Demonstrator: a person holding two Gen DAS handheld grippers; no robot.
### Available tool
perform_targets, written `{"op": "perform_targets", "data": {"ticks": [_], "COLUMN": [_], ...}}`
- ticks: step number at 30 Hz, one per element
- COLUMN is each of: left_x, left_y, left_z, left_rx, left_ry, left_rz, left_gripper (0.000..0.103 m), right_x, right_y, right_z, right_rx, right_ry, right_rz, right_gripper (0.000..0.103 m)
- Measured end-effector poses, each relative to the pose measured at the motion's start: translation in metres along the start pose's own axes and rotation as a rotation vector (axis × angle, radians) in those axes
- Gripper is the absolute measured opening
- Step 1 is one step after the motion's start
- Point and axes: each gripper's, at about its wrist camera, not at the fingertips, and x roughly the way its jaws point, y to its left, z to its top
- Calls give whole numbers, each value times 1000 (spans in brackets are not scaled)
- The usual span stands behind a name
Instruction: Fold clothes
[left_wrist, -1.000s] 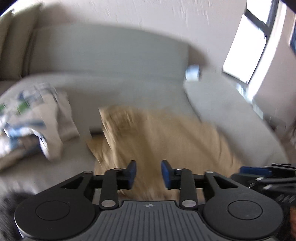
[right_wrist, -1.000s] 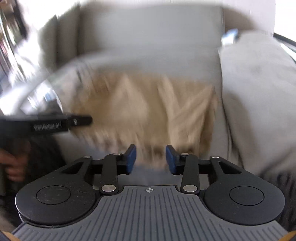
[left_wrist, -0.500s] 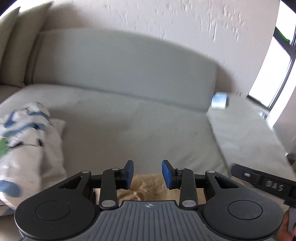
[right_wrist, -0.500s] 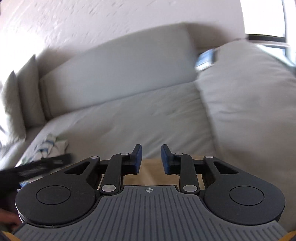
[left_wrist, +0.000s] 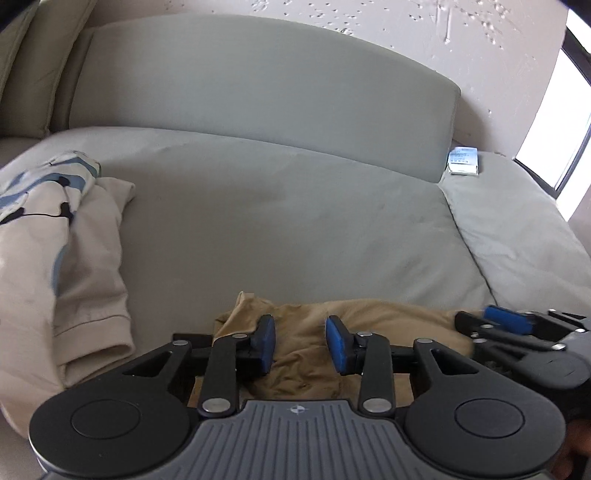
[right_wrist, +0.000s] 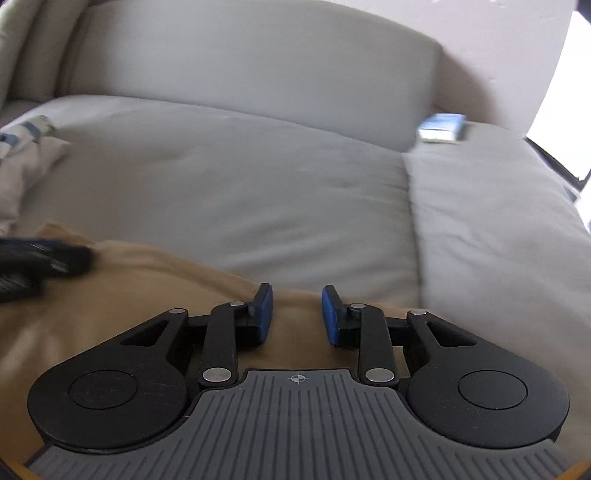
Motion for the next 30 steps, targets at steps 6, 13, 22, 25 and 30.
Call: {"op": "perform_targets", "data": {"ticks": [6, 13, 22, 25, 30], "left_x": [-19, -76, -93, -86, -91], "left_y": [15, 18, -34, -34, -18], "left_z": [-16, -8, -38, -51, -55], "left_rx": [-14, -102, 90, 133, 90], "left_ry": [-22, -59, -30, 24, 58], "left_rz": [80, 50, 62, 102, 100], "left_gripper": [34, 24, 25, 25, 29], "right_x": [-9, -77, -125, -109, -103], "right_y": [-41, -63, -15, 9, 3], "right_z": [-20, -20, -38, -48, -67], "right_rx": [117, 223, 188, 48, -26], "right_ry": [48, -22, -27, 36, 71], "right_rz": [-140, -83, 208, 205, 165], "right_gripper": [35, 39, 45, 48, 47]}}
